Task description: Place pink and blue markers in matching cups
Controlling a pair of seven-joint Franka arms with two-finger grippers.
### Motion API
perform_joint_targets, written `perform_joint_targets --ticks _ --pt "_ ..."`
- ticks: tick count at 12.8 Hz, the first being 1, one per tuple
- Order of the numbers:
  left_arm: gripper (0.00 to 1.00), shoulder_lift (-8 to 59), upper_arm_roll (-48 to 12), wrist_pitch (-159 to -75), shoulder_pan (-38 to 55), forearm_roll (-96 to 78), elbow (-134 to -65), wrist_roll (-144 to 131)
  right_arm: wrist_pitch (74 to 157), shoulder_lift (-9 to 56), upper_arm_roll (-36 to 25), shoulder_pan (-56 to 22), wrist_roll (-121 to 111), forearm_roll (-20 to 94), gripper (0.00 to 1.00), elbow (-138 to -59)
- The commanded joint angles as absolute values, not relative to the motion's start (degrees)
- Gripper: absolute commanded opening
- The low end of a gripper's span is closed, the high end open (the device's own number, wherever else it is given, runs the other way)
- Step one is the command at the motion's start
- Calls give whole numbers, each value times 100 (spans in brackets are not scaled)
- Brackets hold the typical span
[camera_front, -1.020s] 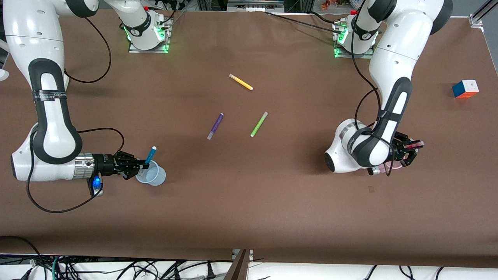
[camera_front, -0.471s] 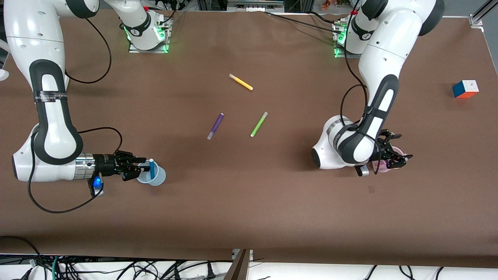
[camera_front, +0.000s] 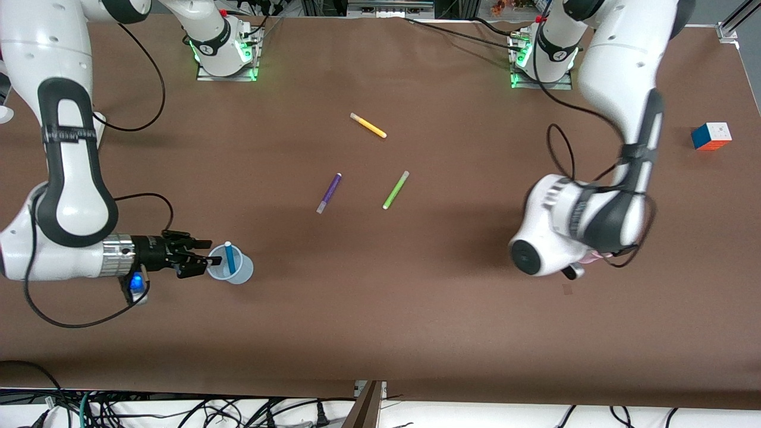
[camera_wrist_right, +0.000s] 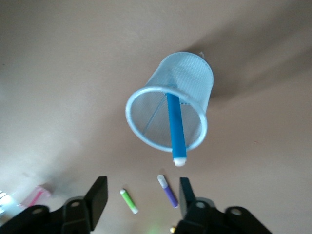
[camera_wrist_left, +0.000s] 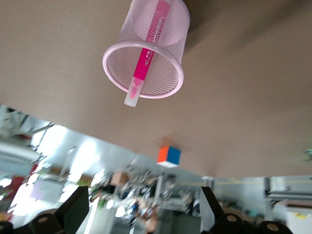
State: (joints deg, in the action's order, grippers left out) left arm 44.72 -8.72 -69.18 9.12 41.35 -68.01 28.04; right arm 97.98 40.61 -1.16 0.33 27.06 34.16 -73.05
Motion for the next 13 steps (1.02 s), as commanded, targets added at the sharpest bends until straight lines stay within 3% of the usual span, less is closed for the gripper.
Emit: perform_joint_targets --ticks 1,2,5,10,13 --pt "100 4193 -940 -6873 397 3071 -6478 2437 9179 3359 -123 -79 2839 2745 91 -7383" --pt "100 4088 -949 -7004 230 2537 -6478 2156 8941 3070 -106 -79 2795 2220 97 -7392" --pt "100 3649 -914 -7505 -201 1548 -6495 1758 8107 2296 17 -420 2269 874 98 -7427" --pt "100 2875 -967 -8041 -421 996 -6460 1626 6761 1189 271 -606 2250 108 99 -7619" --pt "100 2332 -818 -8629 -448 538 -6765 1617 6749 547 413 -606 2259 -140 99 -8382"
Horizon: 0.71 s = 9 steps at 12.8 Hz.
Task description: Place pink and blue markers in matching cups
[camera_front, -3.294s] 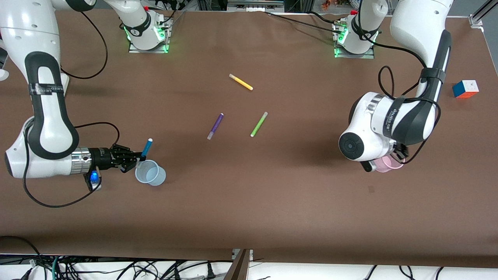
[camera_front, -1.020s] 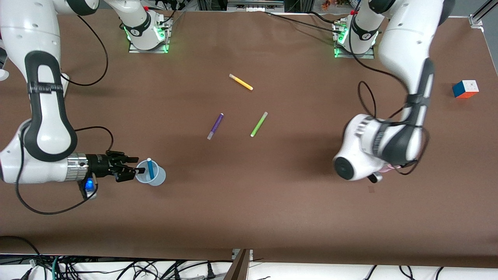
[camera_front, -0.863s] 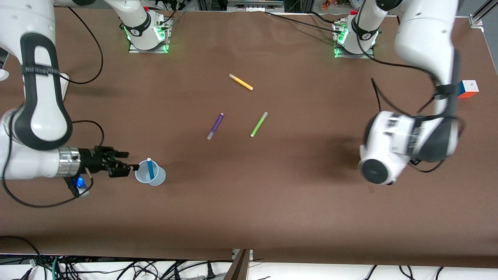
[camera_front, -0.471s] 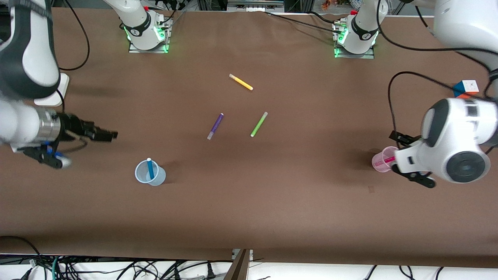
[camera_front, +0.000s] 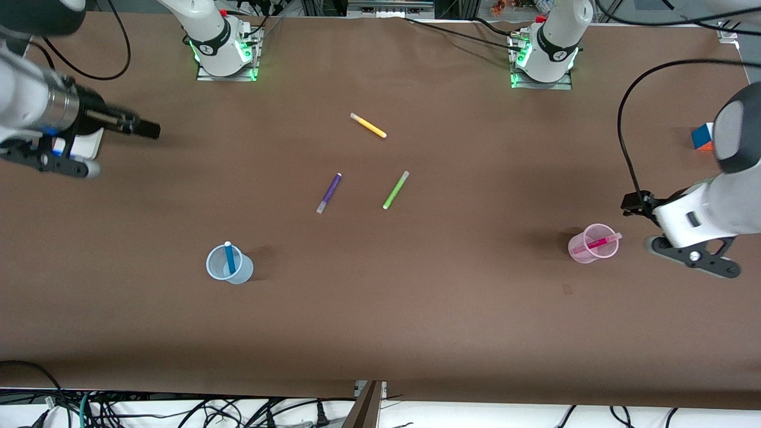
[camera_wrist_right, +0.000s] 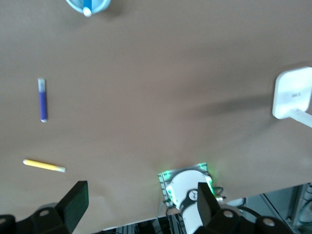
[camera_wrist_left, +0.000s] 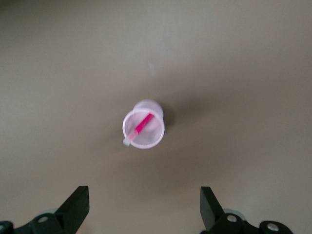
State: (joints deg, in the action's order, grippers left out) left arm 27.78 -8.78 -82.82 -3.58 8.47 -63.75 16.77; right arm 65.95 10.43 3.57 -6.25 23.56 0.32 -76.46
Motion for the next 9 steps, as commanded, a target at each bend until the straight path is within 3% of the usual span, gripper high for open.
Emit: perform_joint_targets --ticks 1,5,9 --pt "100 1955 -522 -8935 -344 510 -7290 1608 7037 423 430 -606 2259 -141 99 -8602" --pt "100 293 -387 -9683 -54 184 -9251 -381 8312 395 475 -598 2259 -149 99 -8771" --pt "100 -191 -158 -10063 79 308 -9947 280 8376 387 466 -598 2259 -132 99 -8798"
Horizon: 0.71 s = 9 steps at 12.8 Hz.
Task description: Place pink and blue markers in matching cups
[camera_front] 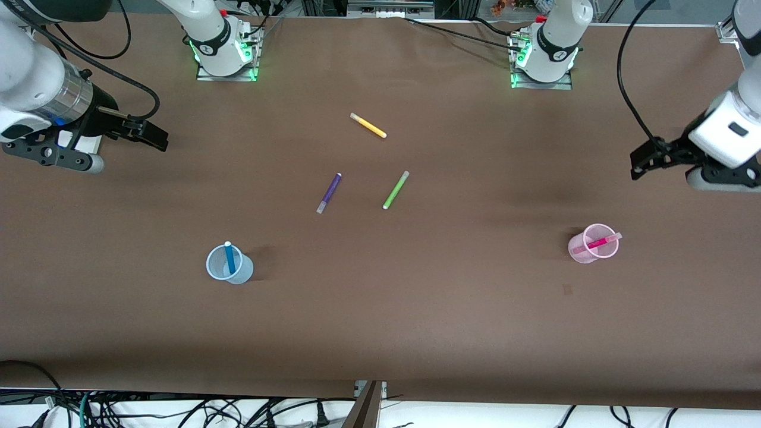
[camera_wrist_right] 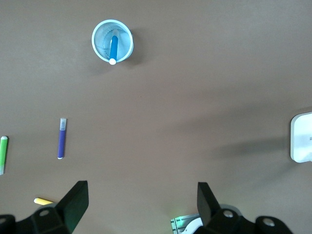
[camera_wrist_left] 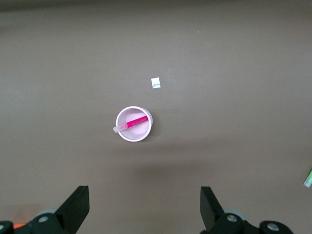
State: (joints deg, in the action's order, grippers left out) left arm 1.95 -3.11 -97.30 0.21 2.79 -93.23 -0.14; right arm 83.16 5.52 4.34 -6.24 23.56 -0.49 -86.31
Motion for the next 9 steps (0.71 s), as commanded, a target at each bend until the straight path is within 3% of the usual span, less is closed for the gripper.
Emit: perform_joint_targets --ticks 1,7,9 --pt "100 -315 -141 -10177 131 308 -10149 290 8376 378 457 -554 2259 -141 99 -8798" --pt "100 -325 17 -10195 246 308 -10187 334 8603 97 299 -360 1514 -79 99 -9008" --pt "100 -316 62 -10187 272 316 -10178 334 8971 -367 290 -352 1406 -105 99 -9455"
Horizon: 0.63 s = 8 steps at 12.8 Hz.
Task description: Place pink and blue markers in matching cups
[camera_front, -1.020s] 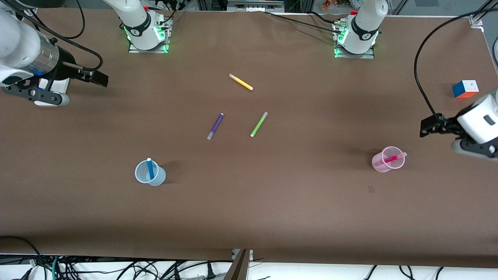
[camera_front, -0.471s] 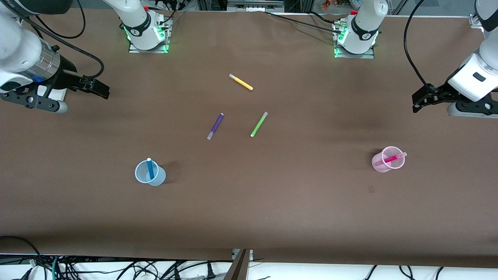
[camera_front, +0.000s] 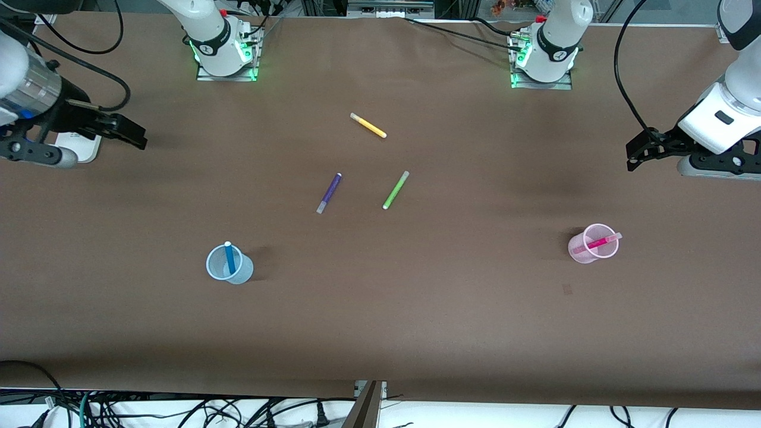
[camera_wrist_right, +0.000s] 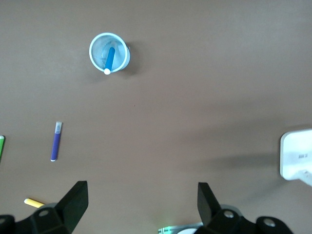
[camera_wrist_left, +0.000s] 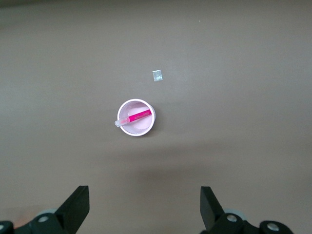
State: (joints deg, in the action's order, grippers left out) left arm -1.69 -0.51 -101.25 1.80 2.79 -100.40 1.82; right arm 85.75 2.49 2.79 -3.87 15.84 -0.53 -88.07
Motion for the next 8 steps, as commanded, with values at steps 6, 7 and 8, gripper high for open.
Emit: perform_joint_targets --ticks 6,7,8 --pt "100 -308 62 -10178 308 325 -10151 316 8728 -439 578 69 1406 -70 99 -9343" --pt "100 -308 62 -10169 308 325 -10151 316 8728 -439 624 96 1424 -79 99 -9334" --pt "100 -308 62 -10169 308 325 -10160 316 8728 -431 633 71 1424 -70 99 -9334"
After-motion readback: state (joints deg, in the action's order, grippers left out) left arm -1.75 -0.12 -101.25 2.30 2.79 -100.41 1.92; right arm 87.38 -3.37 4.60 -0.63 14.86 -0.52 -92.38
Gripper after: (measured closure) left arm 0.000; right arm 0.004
